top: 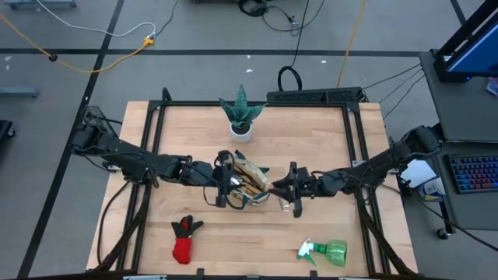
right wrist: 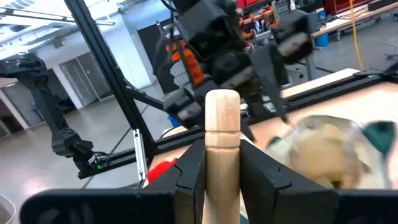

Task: Pick & Place Garden tools in Gardening bag
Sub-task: Put the hand rake into the gardening bag

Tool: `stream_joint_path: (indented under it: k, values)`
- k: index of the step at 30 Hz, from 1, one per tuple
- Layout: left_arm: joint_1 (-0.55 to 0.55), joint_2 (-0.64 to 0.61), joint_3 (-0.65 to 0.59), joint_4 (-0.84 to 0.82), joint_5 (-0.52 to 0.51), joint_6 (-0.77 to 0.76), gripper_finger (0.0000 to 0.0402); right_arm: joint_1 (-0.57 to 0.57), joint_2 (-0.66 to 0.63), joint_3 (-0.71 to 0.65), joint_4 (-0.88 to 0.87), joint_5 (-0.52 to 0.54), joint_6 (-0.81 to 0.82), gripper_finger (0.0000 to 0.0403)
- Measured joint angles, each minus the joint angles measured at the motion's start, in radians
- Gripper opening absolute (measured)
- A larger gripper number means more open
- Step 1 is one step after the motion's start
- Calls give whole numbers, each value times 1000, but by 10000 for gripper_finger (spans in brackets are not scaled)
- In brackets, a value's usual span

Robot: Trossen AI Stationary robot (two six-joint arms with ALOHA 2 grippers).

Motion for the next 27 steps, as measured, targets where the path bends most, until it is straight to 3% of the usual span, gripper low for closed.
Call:
stream_joint_path:
  k: [14, 22, 27]
  values:
    - [-51, -13, 0, -1, -6, 100, 156, -64, 129, 150, -21, -1, -15, 65]
    - [-123, -42, -1, -68, -196, 146, 157, -105, 140, 150, -18, -1, 6, 65]
    - [-140, -48, 0, -79, -215, 144, 157, -140, 140, 149, 16, 0, 11, 65]
